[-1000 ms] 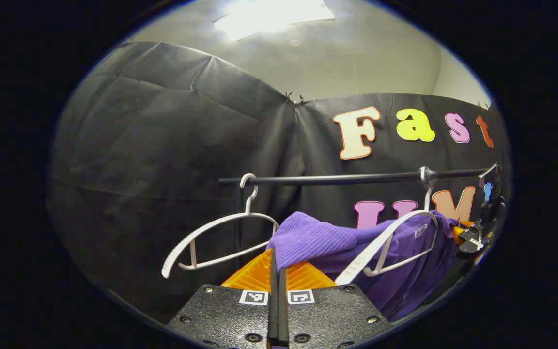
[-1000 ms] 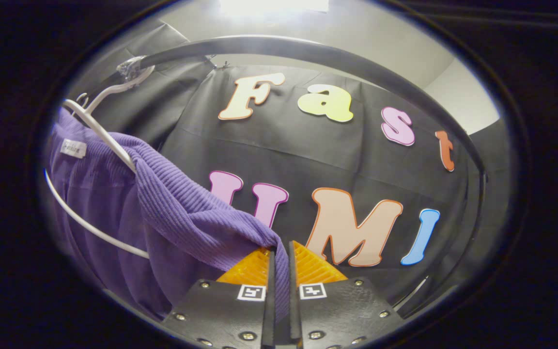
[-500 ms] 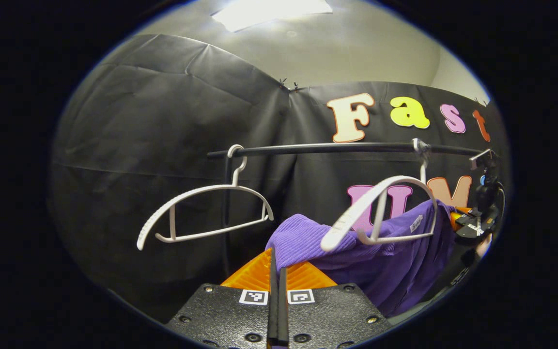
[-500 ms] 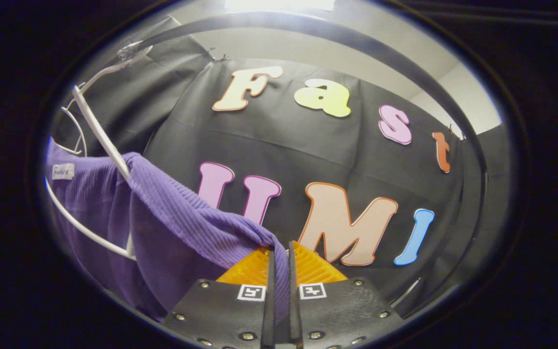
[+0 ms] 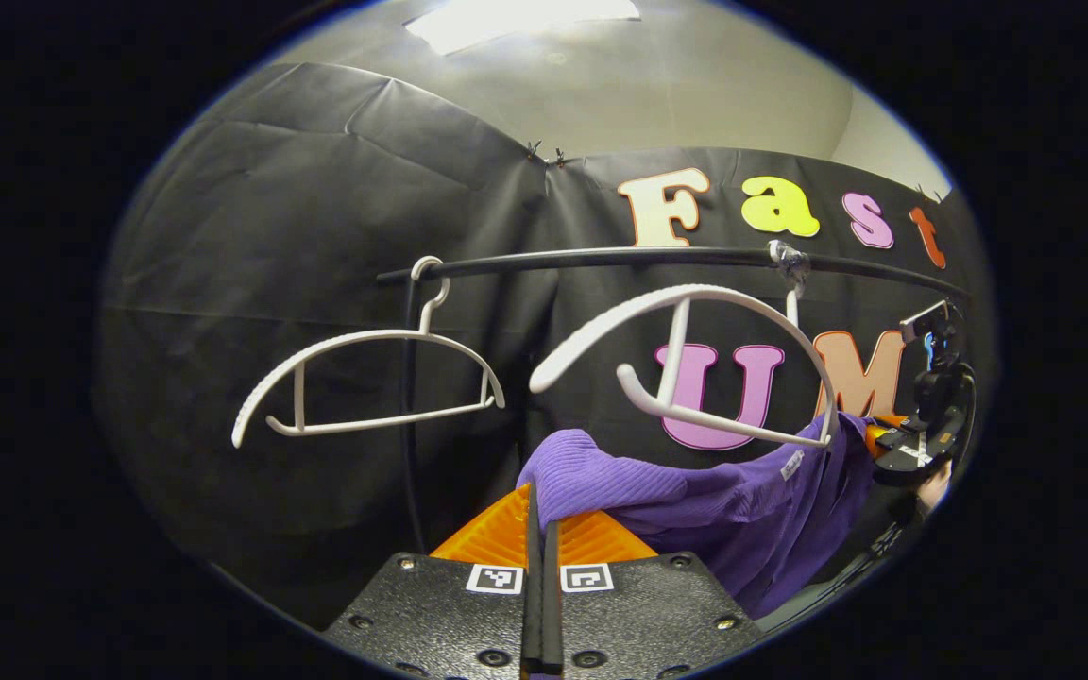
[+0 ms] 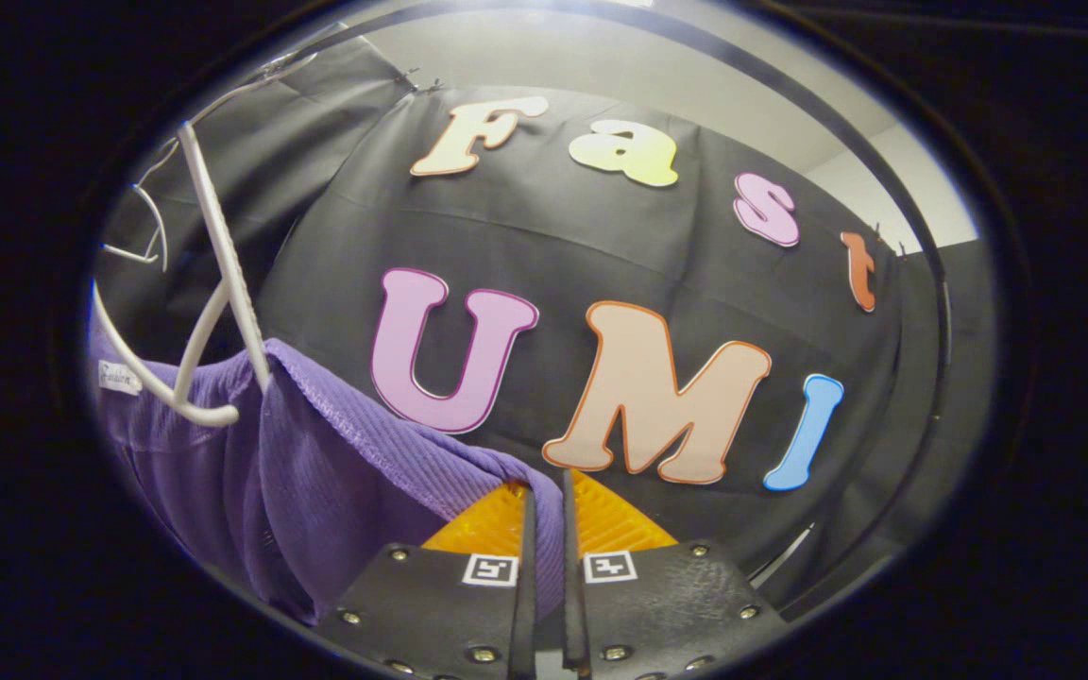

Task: Grasp the clothes on the hanger with both hands and then place them into the laundry hamper below.

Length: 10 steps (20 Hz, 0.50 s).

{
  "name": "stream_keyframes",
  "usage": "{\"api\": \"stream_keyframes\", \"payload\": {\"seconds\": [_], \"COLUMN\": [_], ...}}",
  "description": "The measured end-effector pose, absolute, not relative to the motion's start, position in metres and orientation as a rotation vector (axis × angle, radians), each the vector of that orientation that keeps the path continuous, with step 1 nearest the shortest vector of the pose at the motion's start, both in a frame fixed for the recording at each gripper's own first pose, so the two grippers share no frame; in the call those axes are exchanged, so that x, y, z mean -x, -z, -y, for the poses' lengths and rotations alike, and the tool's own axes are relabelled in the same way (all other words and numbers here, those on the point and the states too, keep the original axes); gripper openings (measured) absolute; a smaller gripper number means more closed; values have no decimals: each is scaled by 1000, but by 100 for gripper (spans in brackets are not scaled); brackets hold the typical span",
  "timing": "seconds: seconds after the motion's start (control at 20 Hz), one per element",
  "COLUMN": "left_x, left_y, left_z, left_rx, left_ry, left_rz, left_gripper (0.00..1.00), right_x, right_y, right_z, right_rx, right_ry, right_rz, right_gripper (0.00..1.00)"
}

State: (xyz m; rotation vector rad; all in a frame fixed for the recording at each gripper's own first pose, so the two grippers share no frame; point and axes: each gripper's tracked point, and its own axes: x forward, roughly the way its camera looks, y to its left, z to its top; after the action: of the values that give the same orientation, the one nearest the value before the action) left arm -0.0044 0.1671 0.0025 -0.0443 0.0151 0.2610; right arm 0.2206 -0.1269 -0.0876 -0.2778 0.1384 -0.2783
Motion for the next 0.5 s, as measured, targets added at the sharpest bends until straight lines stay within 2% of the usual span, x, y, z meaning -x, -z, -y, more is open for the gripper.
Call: {"api": "stream_keyframes", "payload": {"seconds": [0.5], "left_x": [10], "left_y": [16], "left_z": [-150], "left_rx": [36], "left_ry": [-234], "left_rz": [-63], "left_gripper": [0], "right_x": [-203], "right_y": [108], "right_z": [132], "right_rx": [285], "right_ry": [263], "right_rz": [-189], "right_gripper": [11]}}
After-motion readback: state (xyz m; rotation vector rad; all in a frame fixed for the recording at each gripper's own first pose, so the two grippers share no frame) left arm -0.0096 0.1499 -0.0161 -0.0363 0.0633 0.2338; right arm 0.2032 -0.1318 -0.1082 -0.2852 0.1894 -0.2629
